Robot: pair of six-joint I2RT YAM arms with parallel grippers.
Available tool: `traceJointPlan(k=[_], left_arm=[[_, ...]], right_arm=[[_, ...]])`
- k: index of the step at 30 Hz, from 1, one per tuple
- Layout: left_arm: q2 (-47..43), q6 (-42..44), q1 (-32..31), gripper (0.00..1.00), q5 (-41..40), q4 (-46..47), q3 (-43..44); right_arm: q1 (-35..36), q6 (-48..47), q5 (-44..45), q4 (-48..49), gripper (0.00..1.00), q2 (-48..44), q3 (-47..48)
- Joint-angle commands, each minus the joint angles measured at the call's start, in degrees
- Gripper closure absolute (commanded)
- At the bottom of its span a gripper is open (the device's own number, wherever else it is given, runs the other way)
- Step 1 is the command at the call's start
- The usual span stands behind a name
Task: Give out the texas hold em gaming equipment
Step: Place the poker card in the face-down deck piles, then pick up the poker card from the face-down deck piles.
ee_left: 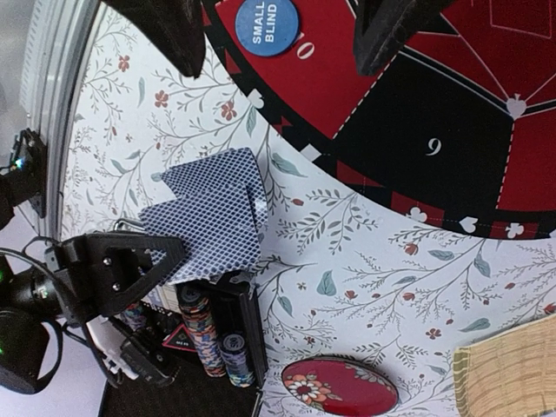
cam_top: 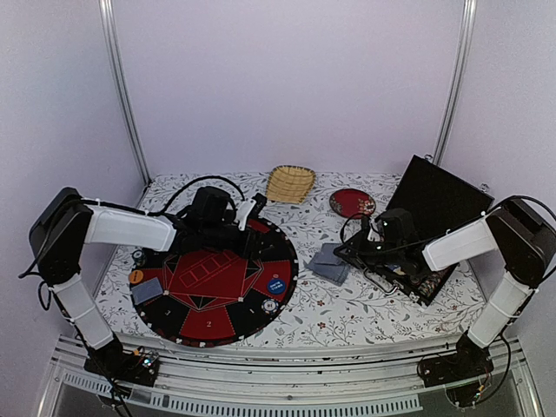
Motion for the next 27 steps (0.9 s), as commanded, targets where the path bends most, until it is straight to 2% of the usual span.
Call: traceJointPlan(k=[1,4,7,12,15,19,27], left_arm=[[2.6,-0.6,0.0,0.39,0.7,-0.5,2.2],[4.7,-1.0,0.0,0.39,1.2,-1.4,4.1],[6.7,-1.4,0.0,0.33,2.0,-1.8,5.9],[11.0,-2.2,-0.1,0.28,2.6,-2.9,11.2],[14.3,-3.8,-0.1,0.28,3.0,-4.4,14.3],[19.1,-5.8,-0.2,0.28,4.2,-4.3,17.3],[24.2,-7.5,-1.3,0.33,8.0,-4.3,21.4]], right_arm=[[0.3,0.3,0.6,-0.5,0.84,-0.4,-1.5],[0.3,-0.1,2.4,-2.8,0.74,-2.5,-2.3],[0.3,-1.5,4.3,-6.9,0.58,-4.8,-2.2],[0.3,-4.8,9.6,-15.5,0.39,-9.9,-1.4],[0.6,-8.4,13.2,-21.4,0.38,-12.5,0.5],[2.7,-13.7,17.9,-30.0,0.42,-12.0,5.0],[3.1,-19.7,17.5,-35.7,0.5,-8.0,10.8]])
